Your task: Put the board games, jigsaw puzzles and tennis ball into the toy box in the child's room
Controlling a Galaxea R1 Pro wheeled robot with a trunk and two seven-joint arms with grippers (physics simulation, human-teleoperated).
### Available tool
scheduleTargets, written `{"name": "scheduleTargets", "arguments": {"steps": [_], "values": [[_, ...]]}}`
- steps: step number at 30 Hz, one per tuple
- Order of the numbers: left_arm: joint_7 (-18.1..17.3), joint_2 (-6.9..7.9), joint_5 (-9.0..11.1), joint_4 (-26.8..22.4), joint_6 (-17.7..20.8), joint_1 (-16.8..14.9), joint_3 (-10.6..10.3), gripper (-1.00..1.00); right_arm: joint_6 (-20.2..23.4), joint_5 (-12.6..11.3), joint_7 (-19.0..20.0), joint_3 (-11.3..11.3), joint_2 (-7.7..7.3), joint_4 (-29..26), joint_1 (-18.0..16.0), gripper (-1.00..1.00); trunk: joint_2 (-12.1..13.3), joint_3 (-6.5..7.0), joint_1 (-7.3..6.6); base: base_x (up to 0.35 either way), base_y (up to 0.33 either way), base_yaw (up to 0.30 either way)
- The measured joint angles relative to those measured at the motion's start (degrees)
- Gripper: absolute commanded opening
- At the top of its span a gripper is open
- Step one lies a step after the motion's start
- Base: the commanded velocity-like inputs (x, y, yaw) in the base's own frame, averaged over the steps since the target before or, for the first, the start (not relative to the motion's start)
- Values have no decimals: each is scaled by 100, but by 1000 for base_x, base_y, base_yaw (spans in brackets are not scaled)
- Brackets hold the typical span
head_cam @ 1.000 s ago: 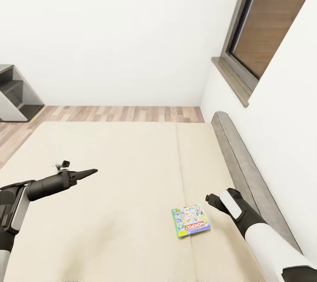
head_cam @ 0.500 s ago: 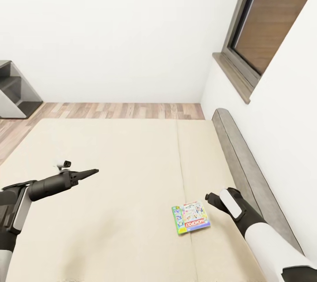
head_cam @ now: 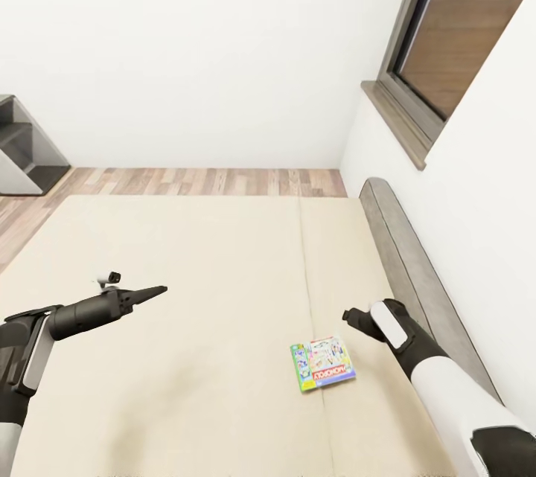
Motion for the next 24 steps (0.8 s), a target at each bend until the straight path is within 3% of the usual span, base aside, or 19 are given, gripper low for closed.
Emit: {"name": "scheduleTargets", "arguments": {"steps": [12, 24], "values": [[126, 3, 0, 0, 0, 0, 5, 100, 278, -4, -29, -1, 3, 34, -458, 100, 0, -113, 0, 0, 0, 0], [126, 0, -1, 0, 1, 0, 5, 100, 288, -12, -34, 17, -4, 61, -541, 100, 0, -227, 0, 0, 0, 0]]}}
